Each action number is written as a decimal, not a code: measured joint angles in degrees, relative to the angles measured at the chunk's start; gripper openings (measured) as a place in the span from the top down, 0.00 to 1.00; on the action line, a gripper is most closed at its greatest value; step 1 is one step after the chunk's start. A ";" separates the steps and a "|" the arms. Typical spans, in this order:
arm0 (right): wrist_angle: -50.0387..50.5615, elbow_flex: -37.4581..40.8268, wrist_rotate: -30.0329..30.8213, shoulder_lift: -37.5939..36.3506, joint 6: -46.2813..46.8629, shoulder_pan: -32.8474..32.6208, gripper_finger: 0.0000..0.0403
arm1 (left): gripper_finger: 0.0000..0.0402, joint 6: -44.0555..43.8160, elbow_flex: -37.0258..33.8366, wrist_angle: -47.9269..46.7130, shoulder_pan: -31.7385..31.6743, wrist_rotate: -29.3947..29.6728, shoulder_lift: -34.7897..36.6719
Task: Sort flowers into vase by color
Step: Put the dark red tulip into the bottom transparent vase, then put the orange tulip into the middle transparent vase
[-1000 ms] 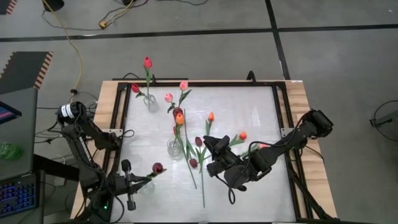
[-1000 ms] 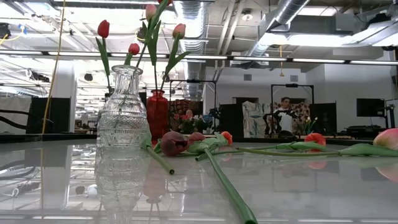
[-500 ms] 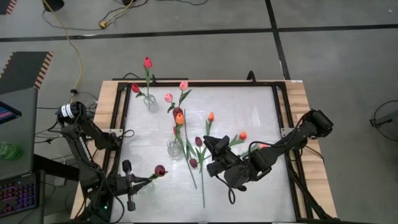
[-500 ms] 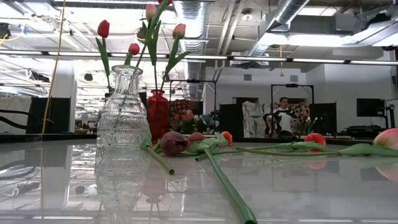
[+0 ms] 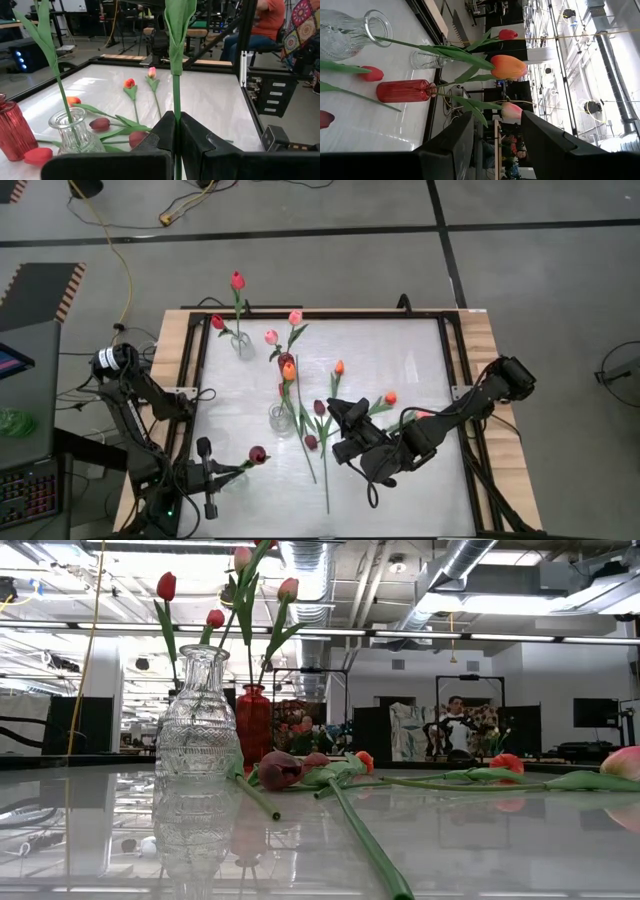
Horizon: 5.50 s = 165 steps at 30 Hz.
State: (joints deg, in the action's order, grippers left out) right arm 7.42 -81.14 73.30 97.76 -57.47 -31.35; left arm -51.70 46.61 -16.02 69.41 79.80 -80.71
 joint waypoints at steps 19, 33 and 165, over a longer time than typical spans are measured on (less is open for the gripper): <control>0.00 0.00 0.00 0.00 -0.20 0.01 0.53 | 0.80 3.22 0.00 -0.06 0.00 -0.18 0.00; -0.02 0.00 0.04 0.00 0.07 0.02 0.53 | 0.73 5.51 0.02 0.00 0.70 -1.88 1.01; 9.96 16.14 -47.04 9.03 113.23 34.99 0.88 | 0.79 10.31 0.02 -28.34 -33.51 -26.57 29.73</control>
State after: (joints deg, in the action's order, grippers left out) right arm 17.38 -65.01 26.25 106.79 55.76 3.64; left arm -41.39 46.63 -44.36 35.90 53.23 -50.98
